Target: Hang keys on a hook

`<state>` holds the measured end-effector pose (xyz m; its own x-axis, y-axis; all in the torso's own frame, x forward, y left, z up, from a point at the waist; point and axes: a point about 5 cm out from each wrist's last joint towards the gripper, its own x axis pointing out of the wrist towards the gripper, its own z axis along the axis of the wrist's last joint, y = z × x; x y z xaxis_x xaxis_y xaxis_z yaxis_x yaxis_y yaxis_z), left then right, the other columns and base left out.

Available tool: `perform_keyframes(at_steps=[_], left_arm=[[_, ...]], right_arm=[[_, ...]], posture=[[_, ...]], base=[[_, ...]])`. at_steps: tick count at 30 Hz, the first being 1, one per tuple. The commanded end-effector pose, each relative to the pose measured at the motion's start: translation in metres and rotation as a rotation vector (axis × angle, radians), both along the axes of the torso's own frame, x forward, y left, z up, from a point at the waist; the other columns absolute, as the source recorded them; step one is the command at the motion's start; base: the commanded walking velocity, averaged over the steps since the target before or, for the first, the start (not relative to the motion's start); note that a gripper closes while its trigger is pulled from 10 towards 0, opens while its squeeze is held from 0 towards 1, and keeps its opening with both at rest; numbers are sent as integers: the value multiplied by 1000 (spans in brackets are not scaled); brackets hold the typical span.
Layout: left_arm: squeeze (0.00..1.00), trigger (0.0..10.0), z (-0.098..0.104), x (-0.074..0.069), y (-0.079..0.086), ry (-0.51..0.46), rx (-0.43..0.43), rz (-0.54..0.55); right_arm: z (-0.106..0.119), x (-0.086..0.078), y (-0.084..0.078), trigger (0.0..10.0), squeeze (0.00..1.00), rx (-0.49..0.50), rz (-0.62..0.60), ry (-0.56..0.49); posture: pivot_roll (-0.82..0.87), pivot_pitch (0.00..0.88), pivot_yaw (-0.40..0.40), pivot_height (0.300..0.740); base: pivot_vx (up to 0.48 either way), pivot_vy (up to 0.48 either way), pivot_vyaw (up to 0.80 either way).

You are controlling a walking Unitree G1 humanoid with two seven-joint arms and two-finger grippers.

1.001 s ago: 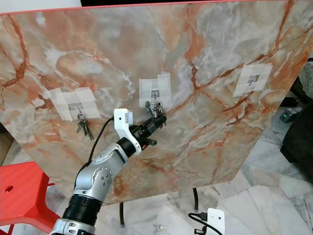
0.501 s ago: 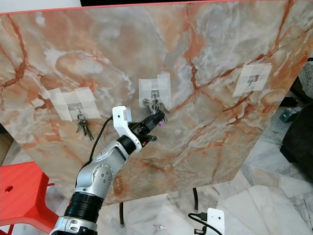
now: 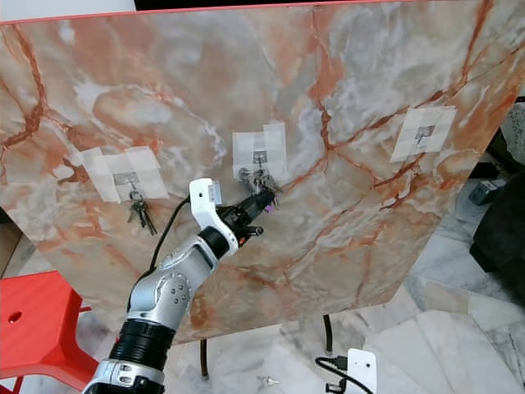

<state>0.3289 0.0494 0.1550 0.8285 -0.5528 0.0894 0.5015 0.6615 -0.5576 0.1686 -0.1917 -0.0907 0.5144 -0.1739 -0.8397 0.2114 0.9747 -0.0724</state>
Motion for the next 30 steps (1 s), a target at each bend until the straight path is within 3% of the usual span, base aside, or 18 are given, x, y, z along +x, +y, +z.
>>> perform_keyframes(at_steps=[1,15,16,17,18,30], left_arm=[[0,10000,2,2,0,7,11,4],[0,10000,2,2,0,-21,47,5],[525,10000,2,2,1,-31,52,3],[525,10000,2,2,1,-35,55,4],[1000,10000,2,2,1,-34,56,7],[1000,10000,2,0,4,-48,60,8]], right_arm=[[0,1,0,10000,0,3,-1,5],[0,1,0,10000,0,3,0,5],[0,1,0,10000,0,2,0,5],[0,1,0,10000,0,2,1,5],[0,1,0,10000,0,2,1,5],[0,1,0,10000,0,3,2,5]], posture=[[0,10,-16,740],[0,10,-16,740],[0,10,-16,740],[0,10,-16,740],[-1,11,-18,740],[0,13,-17,740]], base=[[0,0,0],[0,0,0],[0,0,0],[0,0,0],[0,0,0],[0,0,0]])
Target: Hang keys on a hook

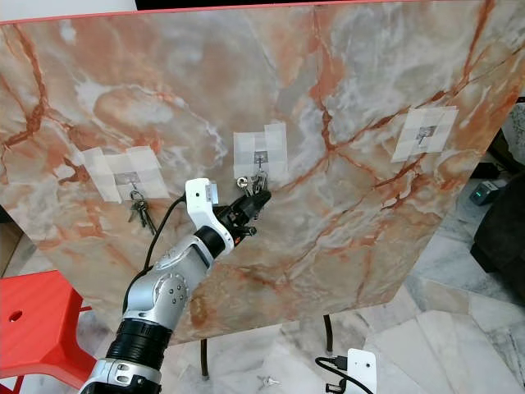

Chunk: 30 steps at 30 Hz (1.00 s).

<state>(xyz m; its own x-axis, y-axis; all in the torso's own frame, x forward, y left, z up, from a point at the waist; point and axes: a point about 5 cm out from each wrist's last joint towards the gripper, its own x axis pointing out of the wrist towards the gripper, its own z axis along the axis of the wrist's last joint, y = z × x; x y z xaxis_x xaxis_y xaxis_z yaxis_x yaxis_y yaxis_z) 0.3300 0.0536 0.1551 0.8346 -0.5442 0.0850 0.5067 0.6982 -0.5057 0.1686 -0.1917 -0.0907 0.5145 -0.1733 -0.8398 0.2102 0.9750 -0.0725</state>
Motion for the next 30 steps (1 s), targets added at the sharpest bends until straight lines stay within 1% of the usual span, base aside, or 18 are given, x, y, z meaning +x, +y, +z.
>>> perform_keyframes(at_steps=[1,5,6,7,9,10,15,30], left_arm=[[1000,10000,1,-2,0,-20,10,-11],[1000,10000,-3,-7,7,-29,30,-28],[1000,10000,-5,-8,10,-32,58,-32],[1000,10000,-9,-11,14,-41,103,-40],[1000,10000,-15,-15,22,-45,158,-49],[1000,10000,-16,-15,23,-43,162,-48],[1000,10000,-29,-20,52,-36,265,1],[1000,10000,-29,-20,52,-36,265,1]], right_arm=[[0,1,0,10000,0,3,1,5],[0,1,0,10000,0,3,1,5],[0,1,0,10000,0,4,1,6],[0,1,0,10000,0,4,2,6],[0,1,0,10000,0,5,2,6],[0,0,0,10000,0,5,2,6],[0,0,0,10000,0,5,3,8],[0,0,0,10000,0,5,3,8]], posture=[[1,13,-16,740],[1,13,-16,740],[1,13,-16,740],[5,16,-17,740],[4,17,-17,740],[4,17,-17,740],[7,19,-16,740],[7,19,-16,740]], base=[[0,0,0],[0,0,0],[0,0,0],[0,0,0],[0,0,0],[0,0,0],[0,0,0],[0,0,0]])
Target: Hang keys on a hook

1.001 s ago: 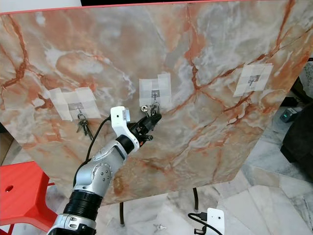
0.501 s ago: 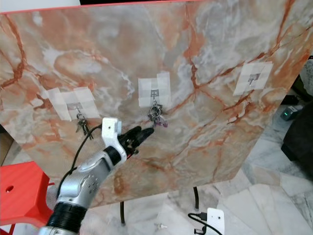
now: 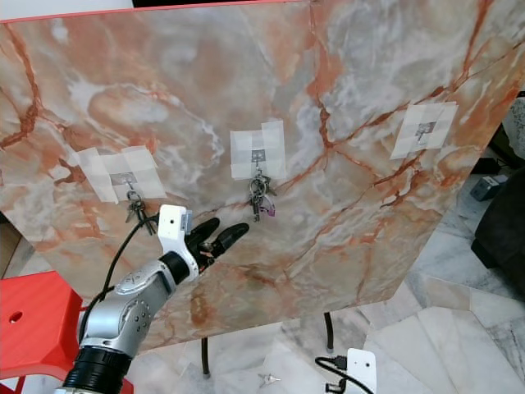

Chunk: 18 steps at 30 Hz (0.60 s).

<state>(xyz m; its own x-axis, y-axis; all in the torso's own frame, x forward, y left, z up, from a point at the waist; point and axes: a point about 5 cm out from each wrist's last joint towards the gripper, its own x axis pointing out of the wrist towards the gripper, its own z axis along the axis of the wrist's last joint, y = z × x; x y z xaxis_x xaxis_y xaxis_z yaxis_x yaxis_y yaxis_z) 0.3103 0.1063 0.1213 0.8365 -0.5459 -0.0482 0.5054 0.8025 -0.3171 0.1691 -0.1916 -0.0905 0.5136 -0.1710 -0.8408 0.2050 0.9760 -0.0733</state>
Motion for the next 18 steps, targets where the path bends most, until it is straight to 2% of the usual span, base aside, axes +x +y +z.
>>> perform_keyframes(at_steps=[1,15,16,17,18], left_arm=[[1000,10000,5,0,-1,-32,17,-6],[1000,10000,5,0,-1,-32,17,-6],[1000,10000,4,-2,4,-33,38,-8],[0,10000,-56,-18,34,128,133,88],[0,10000,-121,-58,73,319,259,177]], right_arm=[[0,-1,0,10000,0,5,-2,6],[0,-1,0,10000,0,5,-2,6],[0,-1,0,10000,0,6,-2,6],[0,-1,0,10000,0,8,0,6],[0,0,0,10000,0,10,3,5]], posture=[[7,19,-16,740],[7,19,-16,740],[7,19,-16,740],[2,7,-25,740],[3,3,-23,740]], base=[[0,0,0],[0,0,0],[0,0,0],[0,0,0],[0,0,0]])
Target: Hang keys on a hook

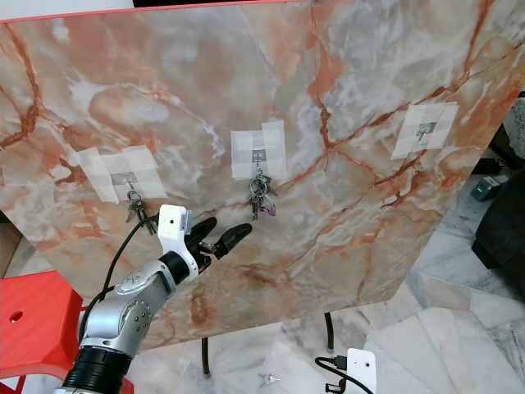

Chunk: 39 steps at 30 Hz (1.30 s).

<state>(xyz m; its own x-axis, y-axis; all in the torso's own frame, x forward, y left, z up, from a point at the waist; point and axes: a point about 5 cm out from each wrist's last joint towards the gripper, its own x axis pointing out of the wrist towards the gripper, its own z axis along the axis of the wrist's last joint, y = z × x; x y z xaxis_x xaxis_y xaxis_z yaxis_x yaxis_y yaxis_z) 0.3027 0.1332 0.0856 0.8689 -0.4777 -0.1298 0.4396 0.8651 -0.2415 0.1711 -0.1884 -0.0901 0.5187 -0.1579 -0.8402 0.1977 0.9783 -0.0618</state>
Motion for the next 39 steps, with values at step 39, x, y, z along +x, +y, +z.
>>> perform_keyframes(at_steps=[39], left_arm=[[0,10000,-160,-113,84,705,440,326]], right_arm=[[0,1,0,10000,0,45,-5,-4]], posture=[[-6,7,-28,740]], base=[[0,0,0]])
